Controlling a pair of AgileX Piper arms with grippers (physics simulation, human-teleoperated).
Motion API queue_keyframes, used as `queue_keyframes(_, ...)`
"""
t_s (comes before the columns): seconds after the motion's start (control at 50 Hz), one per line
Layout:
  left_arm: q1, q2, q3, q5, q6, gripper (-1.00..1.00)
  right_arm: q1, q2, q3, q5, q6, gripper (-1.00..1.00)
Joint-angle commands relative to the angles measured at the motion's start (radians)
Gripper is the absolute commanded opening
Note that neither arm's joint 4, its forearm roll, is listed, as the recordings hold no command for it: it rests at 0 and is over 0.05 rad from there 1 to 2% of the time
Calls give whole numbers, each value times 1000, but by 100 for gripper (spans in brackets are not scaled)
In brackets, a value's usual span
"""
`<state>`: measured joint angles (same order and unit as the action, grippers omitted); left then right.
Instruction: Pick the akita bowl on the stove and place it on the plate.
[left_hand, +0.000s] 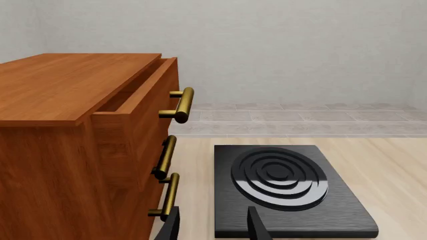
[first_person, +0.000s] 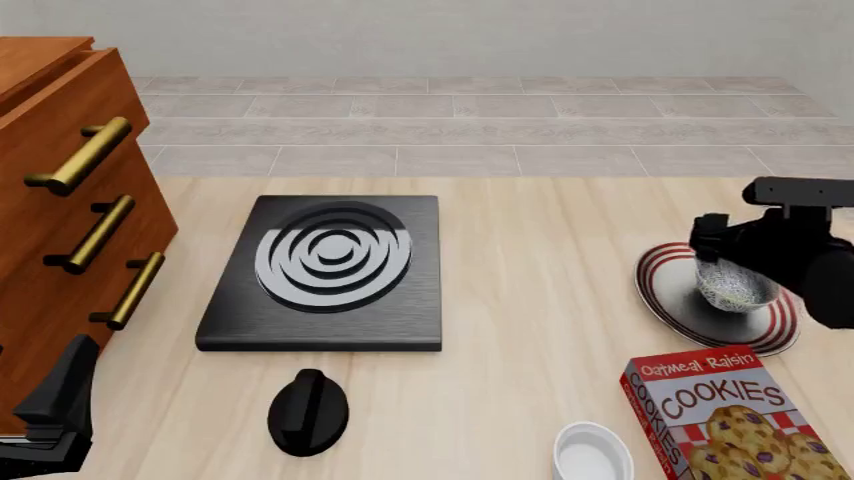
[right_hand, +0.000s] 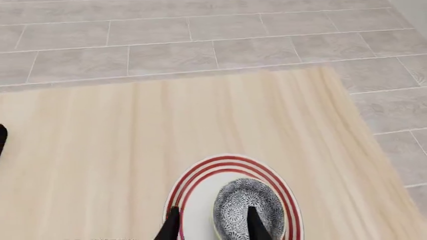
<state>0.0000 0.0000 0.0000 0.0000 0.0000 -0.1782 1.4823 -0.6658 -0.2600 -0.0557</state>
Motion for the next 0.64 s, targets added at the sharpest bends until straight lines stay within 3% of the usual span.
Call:
queue_keyframes(0.02, 0, 0, 0, 0, 0, 100, 74, -82, -6, 50, 23, 100)
queue_keyframes(0.46, 0, 0, 0, 0, 0, 100, 192, -230, -20, 132, 21, 100)
queue_keyframes(0.52, 0, 0, 0, 0, 0, 100, 219, -241, -1, 120, -47, 100)
queue_keyframes(0.64, 0, 0, 0, 0, 0, 100, 238, -262, 24, 92, -85, 100)
